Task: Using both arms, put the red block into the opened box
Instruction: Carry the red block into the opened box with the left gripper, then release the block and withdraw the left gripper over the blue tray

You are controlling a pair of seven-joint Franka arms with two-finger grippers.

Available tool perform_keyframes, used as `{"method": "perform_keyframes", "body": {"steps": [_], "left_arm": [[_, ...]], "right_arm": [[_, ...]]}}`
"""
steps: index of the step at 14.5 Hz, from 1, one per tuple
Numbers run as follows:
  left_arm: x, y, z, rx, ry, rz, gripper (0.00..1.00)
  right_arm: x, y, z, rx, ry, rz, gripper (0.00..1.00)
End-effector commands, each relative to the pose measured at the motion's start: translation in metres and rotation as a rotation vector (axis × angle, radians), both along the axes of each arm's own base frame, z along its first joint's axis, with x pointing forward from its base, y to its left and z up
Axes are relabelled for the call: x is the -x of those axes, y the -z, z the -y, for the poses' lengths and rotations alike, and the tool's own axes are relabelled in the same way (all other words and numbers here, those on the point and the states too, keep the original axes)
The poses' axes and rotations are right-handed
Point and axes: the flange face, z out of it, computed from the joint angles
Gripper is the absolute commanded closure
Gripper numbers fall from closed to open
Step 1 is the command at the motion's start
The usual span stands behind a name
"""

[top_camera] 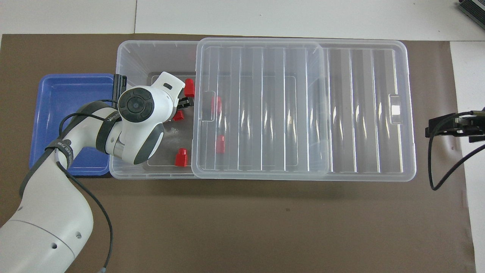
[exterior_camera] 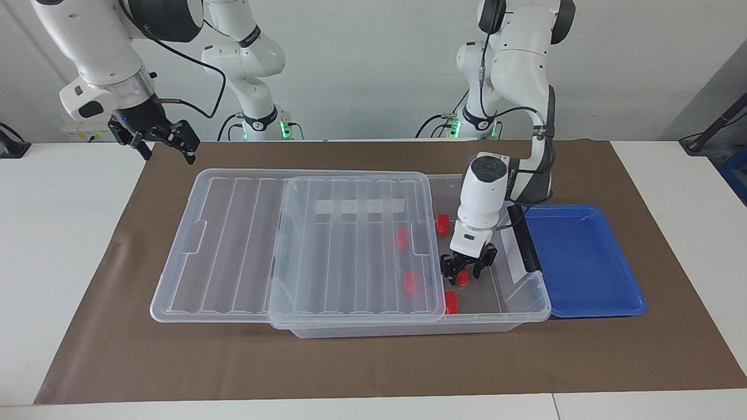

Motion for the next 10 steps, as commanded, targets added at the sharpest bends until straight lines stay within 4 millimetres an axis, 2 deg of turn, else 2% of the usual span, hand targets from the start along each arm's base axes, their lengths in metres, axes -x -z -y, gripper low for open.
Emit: {"method": "perform_keyframes", "body": {"steps": [1, 4, 7, 9, 10], "left_arm": [[0.01, -0.044, -0.003, -0.043, -0.034, -0.013, 0.0], [0.021, -0.085, -0.011, -0.05, -0.104, -0.032, 0.0], [0.027, -0.103, -0.011, -0.025, -0.253, -0.024, 0.0], [0.031, -0.112, -0.014, -0.032, -0.273, -0.033, 0.0], [0.034, -0.126, -0.019, -0.038, -0.274, -0.031, 0.0]], "right_arm": [[0.002, -0.002, 0.0, -0.011, -0.019, -0.002, 0.0], [0.002, -0.002, 0.0, -0.008, -0.025, -0.003, 0.0], [0.002, -0.002, -0.001, -0.009, -0.026, -0.004, 0.0], [0.003, -0.001, 0.0, -0.01, -0.025, -0.009, 0.0], [0.003, -0.002, 0.0, -0.009, -0.025, -0.007, 0.0]]}}
